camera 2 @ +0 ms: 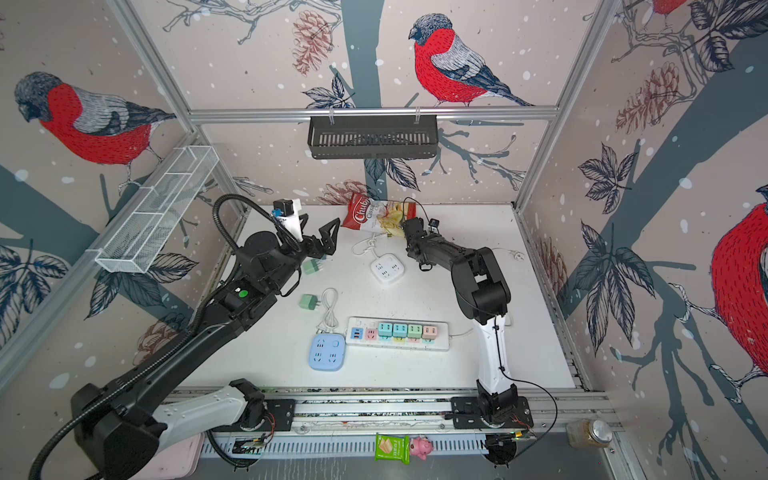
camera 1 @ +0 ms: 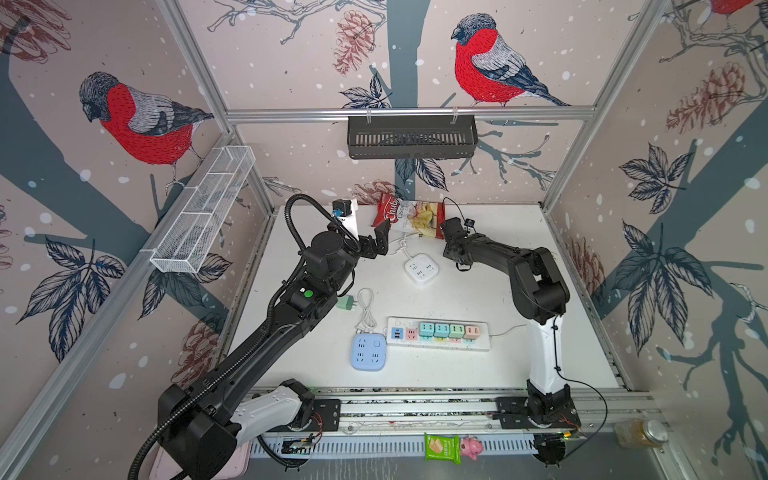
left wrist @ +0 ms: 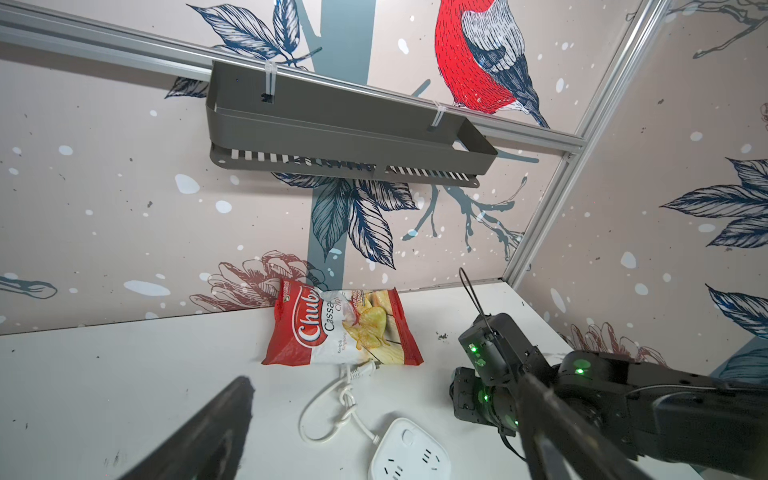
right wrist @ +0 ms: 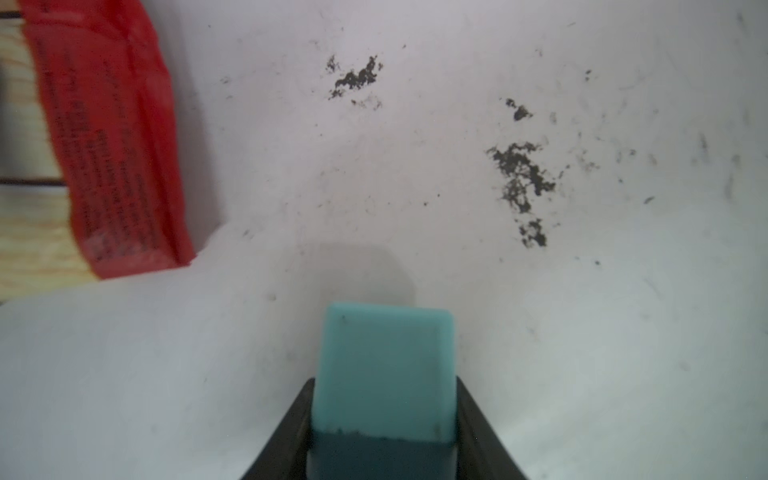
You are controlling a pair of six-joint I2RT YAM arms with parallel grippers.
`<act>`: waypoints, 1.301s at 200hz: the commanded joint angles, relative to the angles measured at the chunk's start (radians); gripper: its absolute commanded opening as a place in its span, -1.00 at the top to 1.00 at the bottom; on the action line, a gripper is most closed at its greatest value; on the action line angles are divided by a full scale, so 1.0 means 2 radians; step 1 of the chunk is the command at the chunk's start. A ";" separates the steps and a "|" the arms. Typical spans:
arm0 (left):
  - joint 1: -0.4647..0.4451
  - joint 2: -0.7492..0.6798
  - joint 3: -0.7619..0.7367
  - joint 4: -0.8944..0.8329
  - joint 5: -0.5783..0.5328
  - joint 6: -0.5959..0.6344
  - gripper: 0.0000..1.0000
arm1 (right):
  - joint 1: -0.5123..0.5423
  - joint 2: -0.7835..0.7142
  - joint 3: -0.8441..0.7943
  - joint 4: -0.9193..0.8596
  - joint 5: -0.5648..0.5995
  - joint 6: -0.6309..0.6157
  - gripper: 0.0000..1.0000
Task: Insert the plug
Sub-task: 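Lift the teal adapter off the table with the right gripper, then carry the teal adapter toward the left gripper while the left gripper approaches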
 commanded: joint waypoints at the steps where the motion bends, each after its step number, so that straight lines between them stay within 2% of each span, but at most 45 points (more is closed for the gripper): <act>1: 0.001 0.009 0.019 -0.008 0.032 0.018 -0.94 | 0.010 -0.059 -0.042 0.035 0.007 -0.022 0.36; 26: 0.000 0.030 0.031 -0.017 0.085 0.031 -0.89 | 0.031 -0.150 -0.130 0.094 0.020 -0.041 0.45; 55: 0.001 0.068 0.068 -0.054 0.135 0.044 -0.80 | 0.079 -0.270 -0.252 0.191 0.058 -0.077 0.48; 76: 0.000 0.092 0.095 -0.081 0.173 0.056 -0.74 | 0.123 -0.347 -0.331 0.282 0.088 -0.129 0.49; 93: -0.001 0.103 0.112 -0.098 0.195 0.064 -0.68 | 0.153 -0.398 -0.368 0.322 0.098 -0.161 0.69; 112: -0.003 0.103 0.115 -0.100 0.208 0.073 -0.64 | 0.178 -0.438 -0.406 0.372 0.103 -0.194 0.73; 183: -0.028 0.112 0.127 -0.113 0.241 0.107 -0.54 | 0.215 -0.515 -0.494 0.492 0.075 -0.275 0.82; 194: -0.037 0.117 0.133 -0.122 0.243 0.116 -0.53 | 0.215 -0.521 -0.505 0.503 0.070 -0.278 0.92; 224: -0.061 0.129 0.148 -0.148 0.241 0.139 -0.51 | 0.213 -0.528 -0.578 0.634 -0.025 -0.338 0.93; 237: -0.065 0.133 0.154 -0.156 0.243 0.143 -0.50 | 0.214 -0.532 -0.604 0.685 -0.036 -0.353 0.92; 260: -0.066 0.135 0.159 -0.161 0.251 0.144 -0.46 | 0.214 -0.540 -0.622 0.705 -0.045 -0.376 0.91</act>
